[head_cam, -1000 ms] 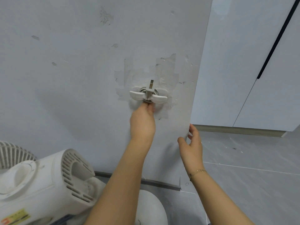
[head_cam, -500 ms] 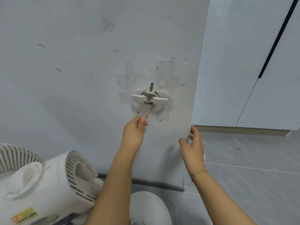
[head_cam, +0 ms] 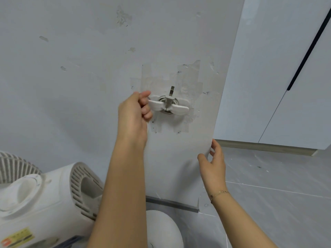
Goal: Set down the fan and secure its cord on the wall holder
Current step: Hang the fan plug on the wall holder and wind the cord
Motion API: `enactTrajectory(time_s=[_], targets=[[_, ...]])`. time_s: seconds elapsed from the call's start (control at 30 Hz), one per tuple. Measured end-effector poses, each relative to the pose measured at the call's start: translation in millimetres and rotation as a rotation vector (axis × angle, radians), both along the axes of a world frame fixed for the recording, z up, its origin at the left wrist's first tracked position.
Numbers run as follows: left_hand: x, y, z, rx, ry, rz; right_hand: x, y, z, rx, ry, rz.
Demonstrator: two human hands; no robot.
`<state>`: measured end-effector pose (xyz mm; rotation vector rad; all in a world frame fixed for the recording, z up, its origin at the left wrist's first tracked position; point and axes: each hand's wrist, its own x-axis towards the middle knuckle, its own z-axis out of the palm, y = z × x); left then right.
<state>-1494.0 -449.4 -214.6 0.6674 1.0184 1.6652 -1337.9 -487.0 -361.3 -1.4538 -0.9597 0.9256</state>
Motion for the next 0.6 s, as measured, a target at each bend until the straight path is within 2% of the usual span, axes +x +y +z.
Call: enactTrajectory(time_s=[0.17,0.3,0.37,0.6], targets=[[21,1,7,0.078,0.574,0.115,0,1,0,-0.001,0.005,0.001],[27,-1,7,0.120,0.877,0.138,0,1,0,-0.001,0.002,0.002],[28,-5,8,0.132,0.929,0.154,-1,1,0,-0.002,0.004,0.002],[40,-6,10,0.059,0.889,0.236,0,0,2,-0.007,0.008,0.008]])
